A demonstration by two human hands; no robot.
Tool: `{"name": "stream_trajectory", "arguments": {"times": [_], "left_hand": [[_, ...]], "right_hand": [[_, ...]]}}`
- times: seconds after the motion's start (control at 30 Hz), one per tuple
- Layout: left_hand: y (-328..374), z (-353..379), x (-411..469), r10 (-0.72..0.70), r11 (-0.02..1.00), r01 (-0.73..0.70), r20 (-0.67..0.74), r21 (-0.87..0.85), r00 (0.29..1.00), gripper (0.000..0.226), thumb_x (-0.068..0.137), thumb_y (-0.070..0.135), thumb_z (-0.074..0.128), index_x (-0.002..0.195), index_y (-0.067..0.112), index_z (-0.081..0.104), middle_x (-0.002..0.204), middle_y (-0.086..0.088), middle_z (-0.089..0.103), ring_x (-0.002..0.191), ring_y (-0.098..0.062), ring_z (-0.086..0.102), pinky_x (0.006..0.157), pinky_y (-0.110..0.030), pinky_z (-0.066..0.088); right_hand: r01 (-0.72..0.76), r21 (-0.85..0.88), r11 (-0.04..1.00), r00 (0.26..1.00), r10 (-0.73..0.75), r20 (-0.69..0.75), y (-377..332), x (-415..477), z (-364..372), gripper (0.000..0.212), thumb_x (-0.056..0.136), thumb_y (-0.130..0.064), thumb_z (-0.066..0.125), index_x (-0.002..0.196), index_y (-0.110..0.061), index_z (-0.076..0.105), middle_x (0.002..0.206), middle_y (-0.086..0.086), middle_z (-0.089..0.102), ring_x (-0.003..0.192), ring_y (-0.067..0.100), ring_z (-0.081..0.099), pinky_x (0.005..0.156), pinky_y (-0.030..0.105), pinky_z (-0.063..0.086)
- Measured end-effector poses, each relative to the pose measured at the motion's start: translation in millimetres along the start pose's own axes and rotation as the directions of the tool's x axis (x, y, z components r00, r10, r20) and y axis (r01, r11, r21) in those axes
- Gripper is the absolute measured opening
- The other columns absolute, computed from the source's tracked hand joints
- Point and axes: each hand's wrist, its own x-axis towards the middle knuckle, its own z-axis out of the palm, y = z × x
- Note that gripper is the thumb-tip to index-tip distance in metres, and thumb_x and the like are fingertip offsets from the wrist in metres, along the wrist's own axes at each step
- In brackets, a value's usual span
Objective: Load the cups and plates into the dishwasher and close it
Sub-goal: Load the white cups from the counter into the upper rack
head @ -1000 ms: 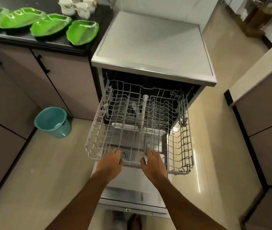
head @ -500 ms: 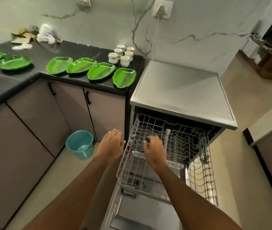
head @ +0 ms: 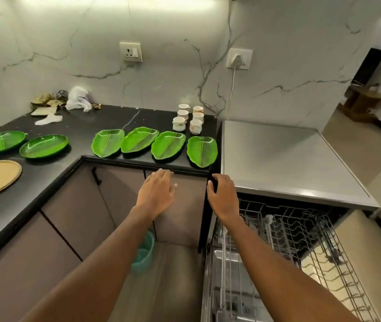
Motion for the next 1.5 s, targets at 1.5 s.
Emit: {"name": "stream_trajectory", "arguments": {"times": [1.5], "left_hand": [[-160,181,492,-0.020,0.967,0.059,0.157,-0.248,0.987,0.073,0.077,0.041,0.072,0.136,0.009,0.043,0.129,-0.011,0.050,0.116,-0.030,0.051,0.096,-0.042,0.043]], "right_hand": [[-0.386,-0.030,0.922,0.913,0.386,0.134,90,442,252,0.070,0.064,-0.050,0.079,0.120,-0.023,0.048,0.119,0.000,0.059,0.109,0.022,0.057,0.084,0.038,0.050]]}}
